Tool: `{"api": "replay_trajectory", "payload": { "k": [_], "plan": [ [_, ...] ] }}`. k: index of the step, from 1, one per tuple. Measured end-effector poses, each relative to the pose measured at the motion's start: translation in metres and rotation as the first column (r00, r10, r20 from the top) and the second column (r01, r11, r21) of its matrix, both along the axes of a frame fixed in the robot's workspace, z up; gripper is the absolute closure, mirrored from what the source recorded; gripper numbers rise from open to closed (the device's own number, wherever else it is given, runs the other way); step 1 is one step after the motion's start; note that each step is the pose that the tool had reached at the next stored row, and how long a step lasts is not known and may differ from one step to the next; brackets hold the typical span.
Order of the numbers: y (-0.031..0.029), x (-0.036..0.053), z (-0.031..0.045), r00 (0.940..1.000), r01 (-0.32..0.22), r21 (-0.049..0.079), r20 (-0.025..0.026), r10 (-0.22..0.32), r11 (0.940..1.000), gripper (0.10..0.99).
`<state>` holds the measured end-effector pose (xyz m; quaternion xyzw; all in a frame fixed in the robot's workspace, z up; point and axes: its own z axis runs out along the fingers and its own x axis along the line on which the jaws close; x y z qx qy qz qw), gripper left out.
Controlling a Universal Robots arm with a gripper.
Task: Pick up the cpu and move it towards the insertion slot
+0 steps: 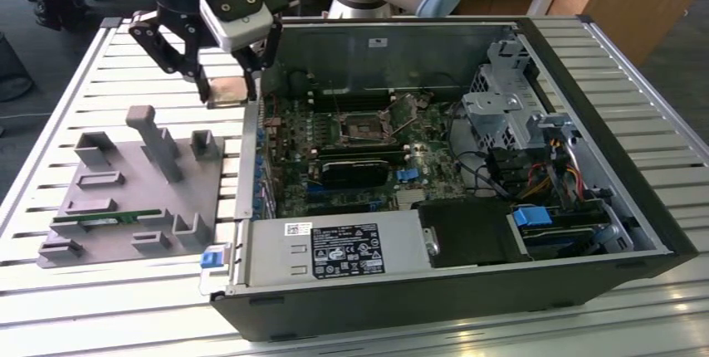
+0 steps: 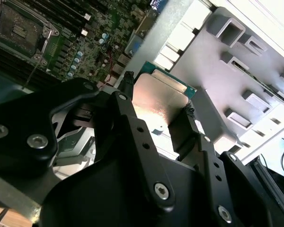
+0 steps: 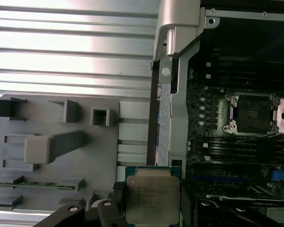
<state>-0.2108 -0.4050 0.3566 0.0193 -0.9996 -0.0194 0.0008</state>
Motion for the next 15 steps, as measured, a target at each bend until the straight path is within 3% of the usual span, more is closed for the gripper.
{"api": "replay_trajectory", "payload": {
  "k": [15],
  "plan": [
    [0.0,0.0154,0.0,1.0,0.0,0.0,-0.0001,0.0,1.0,0.545]
  ]
}}
